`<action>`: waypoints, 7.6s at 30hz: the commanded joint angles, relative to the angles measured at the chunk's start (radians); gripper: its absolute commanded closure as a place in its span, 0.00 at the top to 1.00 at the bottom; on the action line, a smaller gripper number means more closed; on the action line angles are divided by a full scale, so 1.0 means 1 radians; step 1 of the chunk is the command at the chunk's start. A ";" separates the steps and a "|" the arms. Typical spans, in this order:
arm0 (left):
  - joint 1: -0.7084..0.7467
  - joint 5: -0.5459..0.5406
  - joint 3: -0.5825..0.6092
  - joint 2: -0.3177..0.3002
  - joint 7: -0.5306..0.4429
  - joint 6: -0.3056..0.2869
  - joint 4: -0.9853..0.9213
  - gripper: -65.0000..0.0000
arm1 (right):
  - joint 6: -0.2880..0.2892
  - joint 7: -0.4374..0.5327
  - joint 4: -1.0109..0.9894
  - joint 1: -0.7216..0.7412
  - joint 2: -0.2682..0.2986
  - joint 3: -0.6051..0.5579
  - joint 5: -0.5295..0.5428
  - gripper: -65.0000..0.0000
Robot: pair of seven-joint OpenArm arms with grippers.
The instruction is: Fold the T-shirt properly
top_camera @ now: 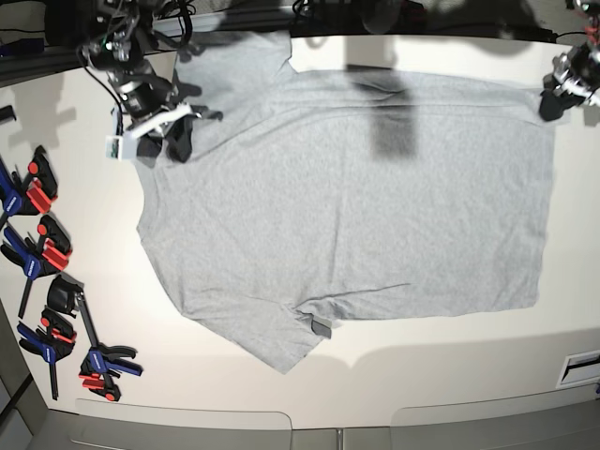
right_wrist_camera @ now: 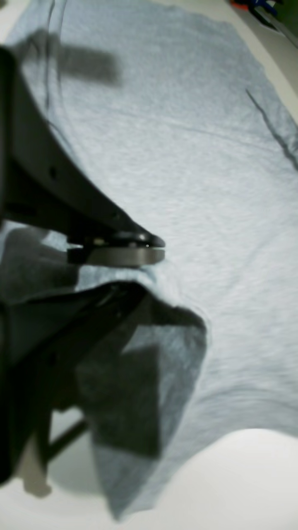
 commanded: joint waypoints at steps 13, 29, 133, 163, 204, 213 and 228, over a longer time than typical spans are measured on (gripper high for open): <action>-0.082 0.117 0.001 -0.095 -0.155 0.047 0.014 0.00 | -0.056 0.104 -0.209 0.154 0.041 -0.005 -0.080 0.00; -0.082 0.124 0.001 -0.094 -0.197 0.046 0.014 0.00 | -0.052 0.097 -0.219 0.203 0.043 -0.006 -0.077 0.00; 0.076 0.161 -0.249 -0.211 -0.151 0.005 0.159 0.26 | 0.033 0.037 -0.135 0.319 -0.060 -0.255 -0.082 0.00; 0.061 0.082 -0.026 -0.202 -0.078 -0.009 0.184 0.16 | 0.031 -0.130 -0.022 0.343 -0.051 0.071 -0.070 0.00; 0.160 0.536 0.235 -0.093 -0.210 0.233 0.183 0.00 | 0.089 -0.187 -0.198 -0.034 0.079 0.168 -0.051 0.00; 0.226 0.425 0.111 -0.085 -0.179 0.199 0.183 0.00 | 0.139 -0.318 -0.198 -0.069 0.079 0.313 0.146 0.00; 0.223 0.407 0.111 -0.022 -0.174 0.173 0.184 0.00 | 0.234 -0.234 -0.082 -0.001 0.073 0.333 0.228 0.00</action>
